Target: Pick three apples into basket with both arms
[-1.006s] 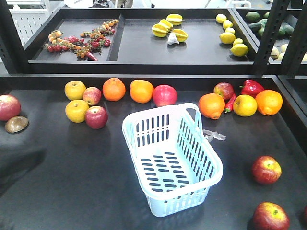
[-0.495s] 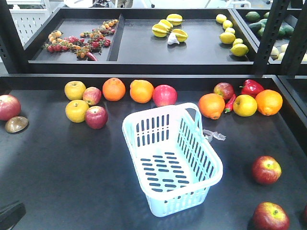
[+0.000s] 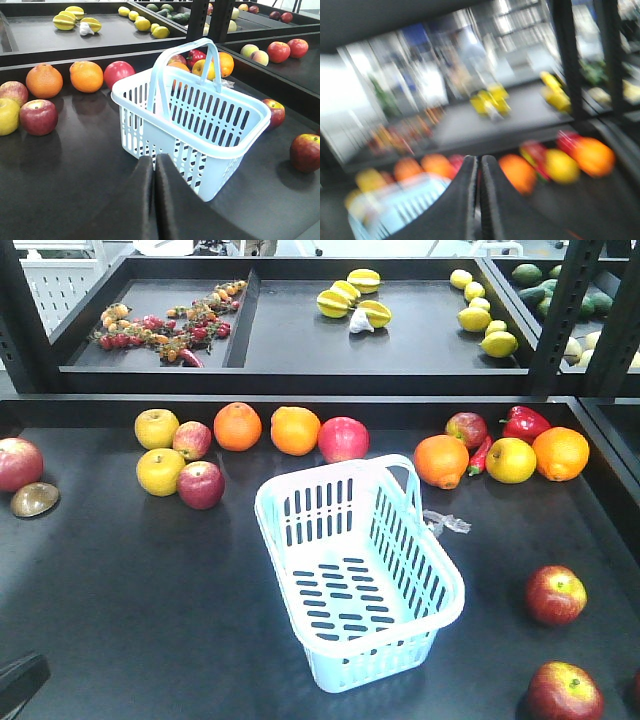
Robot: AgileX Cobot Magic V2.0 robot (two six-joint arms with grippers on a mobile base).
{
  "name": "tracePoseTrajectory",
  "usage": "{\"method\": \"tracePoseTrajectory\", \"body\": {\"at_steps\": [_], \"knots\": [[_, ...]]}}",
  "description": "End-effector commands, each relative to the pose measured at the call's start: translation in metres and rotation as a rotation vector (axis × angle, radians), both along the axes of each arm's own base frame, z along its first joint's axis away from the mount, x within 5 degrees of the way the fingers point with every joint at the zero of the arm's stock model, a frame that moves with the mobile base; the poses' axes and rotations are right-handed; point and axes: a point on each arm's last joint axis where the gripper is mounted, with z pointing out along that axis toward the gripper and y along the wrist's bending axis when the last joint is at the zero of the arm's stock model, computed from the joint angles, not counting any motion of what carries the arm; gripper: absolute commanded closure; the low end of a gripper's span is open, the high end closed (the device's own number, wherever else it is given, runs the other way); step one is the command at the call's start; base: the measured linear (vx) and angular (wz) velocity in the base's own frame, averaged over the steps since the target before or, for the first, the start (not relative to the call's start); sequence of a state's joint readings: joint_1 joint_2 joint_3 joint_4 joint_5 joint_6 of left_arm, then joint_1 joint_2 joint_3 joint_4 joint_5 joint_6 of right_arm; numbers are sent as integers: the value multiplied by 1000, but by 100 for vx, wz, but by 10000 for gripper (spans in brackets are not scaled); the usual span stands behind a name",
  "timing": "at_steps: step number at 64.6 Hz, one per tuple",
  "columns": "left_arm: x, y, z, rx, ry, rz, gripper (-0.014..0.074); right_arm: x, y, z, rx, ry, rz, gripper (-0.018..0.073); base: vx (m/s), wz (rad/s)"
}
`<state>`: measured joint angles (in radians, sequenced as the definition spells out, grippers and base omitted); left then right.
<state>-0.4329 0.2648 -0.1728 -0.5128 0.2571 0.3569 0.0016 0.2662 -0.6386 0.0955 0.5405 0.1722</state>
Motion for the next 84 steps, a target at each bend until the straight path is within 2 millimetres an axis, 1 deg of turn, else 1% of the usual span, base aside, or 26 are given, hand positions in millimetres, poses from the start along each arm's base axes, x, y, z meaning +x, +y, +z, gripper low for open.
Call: {"method": "tracePoseTrajectory", "body": {"at_steps": [1, 5, 8, 14, 16, 20, 23, 25, 29, 35, 44, 50, 52, 56, 57, 70, 84], "knots": [[3, 1, 13, -54, -54, 34, 604, 15, -4, 23, -188, 168, -16, 482, 0, 0], [3, 1, 13, -54, -54, 34, 604, 25, -6, 28, -263, 269, -14, 394, 0, 0], [3, 1, 13, -54, -54, 34, 604, 35, -7, 26, -308, 348, -2, 296, 0, 0], [3, 1, 13, -54, -54, 34, 604, 55, -10, 19, -371, 435, 3, 56, 0, 0], [3, 1, 13, -54, -54, 34, 604, 59, -10, 18, -383, 455, 3, -9, 0, 0], [3, 1, 13, -54, -54, 34, 604, 67, -10, 15, -388, 479, 9, -102, 0, 0], [3, 1, 13, -54, -54, 34, 604, 72, -9, 13, -381, 496, 18, -151, 0, 0], [3, 1, 13, -54, -54, 34, 604, 75, -9, 11, -382, 510, 21, -169, 0, 0], [3, 1, 13, -55, -55, 34, 604, 83, -9, 6, -389, 579, 41, -168, 0, 0], [3, 1, 13, -55, -55, 34, 604, 97, -6, -5, -356, 735, 89, -159, 0, 0], [3, 1, 13, -55, -55, 34, 604, 128, -1, -21, -313, 910, 177, -144, 0, 0], [3, 1, 13, -55, -55, 34, 604, 151, 1, -38, -298, 1012, 209, -135, 0, 0], [3, 1, 13, -55, -55, 34, 604, 155, 1, -42, -293, 1034, 214, -134, 0, 0], [3, 1, 13, -55, -55, 34, 604, 168, 2, -55, -285, 1092, 225, -132, 0, 0], [3, 1, 13, -55, -55, 34, 604, 173, 1, -60, -283, 1117, 227, -131, 0, 0], [3, 1, 13, -55, -55, 34, 604, 199, 0, -97, -269, 1271, 226, -125, 0, 0], [3, 1, 13, -55, -55, 34, 604, 216, -3, -129, -265, 1388, 215, -118, 0, 0]]}}
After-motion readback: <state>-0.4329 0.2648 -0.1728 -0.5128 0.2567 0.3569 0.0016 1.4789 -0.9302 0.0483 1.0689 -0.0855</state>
